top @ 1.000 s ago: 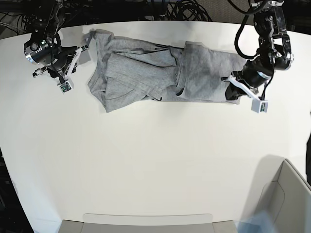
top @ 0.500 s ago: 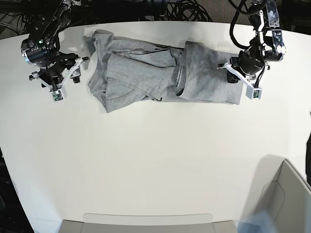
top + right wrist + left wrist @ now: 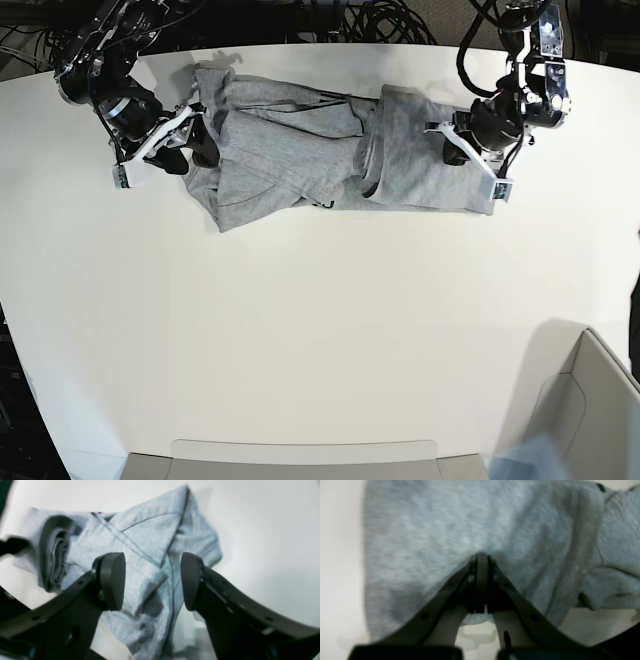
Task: Fold the T-shirt properly
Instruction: 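Grasp the other strip end with the right gripper and lift it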
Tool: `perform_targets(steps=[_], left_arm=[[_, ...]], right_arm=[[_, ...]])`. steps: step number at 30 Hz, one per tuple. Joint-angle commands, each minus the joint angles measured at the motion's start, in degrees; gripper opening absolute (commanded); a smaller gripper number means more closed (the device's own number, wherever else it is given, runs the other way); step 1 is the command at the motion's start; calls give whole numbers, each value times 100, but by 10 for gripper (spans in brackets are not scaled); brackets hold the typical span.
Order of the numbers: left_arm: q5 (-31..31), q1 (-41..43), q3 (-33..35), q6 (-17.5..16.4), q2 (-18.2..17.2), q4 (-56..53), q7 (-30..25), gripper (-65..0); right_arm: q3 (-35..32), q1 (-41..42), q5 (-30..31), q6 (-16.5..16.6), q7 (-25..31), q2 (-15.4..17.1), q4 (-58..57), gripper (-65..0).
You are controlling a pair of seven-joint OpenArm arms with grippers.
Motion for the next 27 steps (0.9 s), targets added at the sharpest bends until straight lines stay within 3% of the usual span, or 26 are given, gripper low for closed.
perform_targets(steps=[1, 6, 15, 20, 27], left_arm=[[-48, -36, 32, -9, -61, 72, -88, -650], [-48, -36, 182, 8, -53, 72, -97, -650], [-48, -36, 155, 8, -61, 72, -97, -650], [-48, -36, 155, 8, -70, 72, -97, -650], [-48, -27, 182, 8, -70, 72, -97, -650]], right_arm=[[98, 41, 258, 89, 104, 63, -48, -305], [433, 33, 320, 89, 104, 124, -453, -305], [406, 59, 364, 89, 96, 318, -1384, -305], [336, 200, 364, 89, -441, 405, -1736, -305], [-7, 323, 364, 89, -520, 370, -1780, -305]])
